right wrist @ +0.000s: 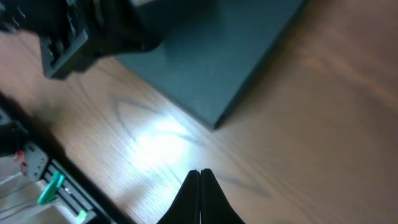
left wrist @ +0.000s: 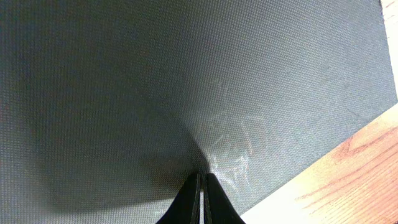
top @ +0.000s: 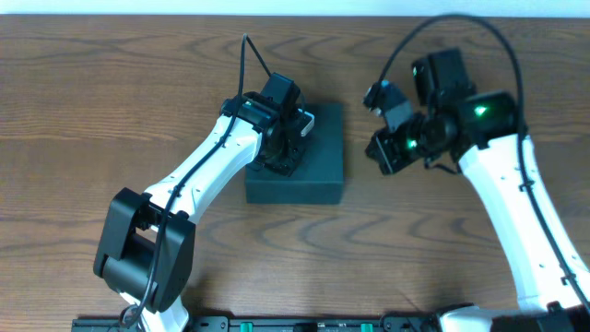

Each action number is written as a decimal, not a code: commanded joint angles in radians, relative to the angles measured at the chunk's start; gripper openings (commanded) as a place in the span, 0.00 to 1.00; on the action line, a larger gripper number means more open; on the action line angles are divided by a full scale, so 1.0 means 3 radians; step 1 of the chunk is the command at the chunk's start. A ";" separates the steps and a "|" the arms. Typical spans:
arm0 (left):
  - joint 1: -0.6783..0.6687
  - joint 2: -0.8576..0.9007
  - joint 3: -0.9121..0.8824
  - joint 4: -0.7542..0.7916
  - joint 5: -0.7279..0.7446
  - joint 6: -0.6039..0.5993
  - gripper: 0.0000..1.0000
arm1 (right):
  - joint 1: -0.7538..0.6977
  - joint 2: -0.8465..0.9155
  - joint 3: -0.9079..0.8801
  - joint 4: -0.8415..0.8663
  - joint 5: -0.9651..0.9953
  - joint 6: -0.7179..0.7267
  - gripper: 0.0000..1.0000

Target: Pack container

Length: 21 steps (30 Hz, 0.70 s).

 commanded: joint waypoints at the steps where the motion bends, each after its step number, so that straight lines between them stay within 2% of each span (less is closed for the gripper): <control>1: -0.0017 0.0145 -0.0178 -0.0038 -0.0076 -0.0008 0.06 | 0.0036 -0.0354 -0.0505 0.0226 -0.0406 0.0149 0.02; 5: -0.0018 0.0145 -0.0178 -0.0001 -0.0075 -0.0092 0.06 | 0.0221 -0.0670 -0.1475 0.0989 -0.0571 0.0607 0.02; 10: -0.0018 0.0145 -0.0178 -0.0015 -0.0075 -0.0094 0.06 | 0.0439 -0.0816 -0.2263 0.1900 -0.0354 0.1188 0.02; 14: -0.0018 0.0145 -0.0178 -0.0019 -0.0071 -0.0216 0.06 | 0.0599 -0.0804 -0.2761 0.2731 -0.0083 0.1643 0.02; 21: -0.0018 0.0145 -0.0178 -0.0018 -0.0065 -0.0240 0.06 | 0.0896 -0.0554 -0.3162 0.3798 0.0273 0.2293 0.01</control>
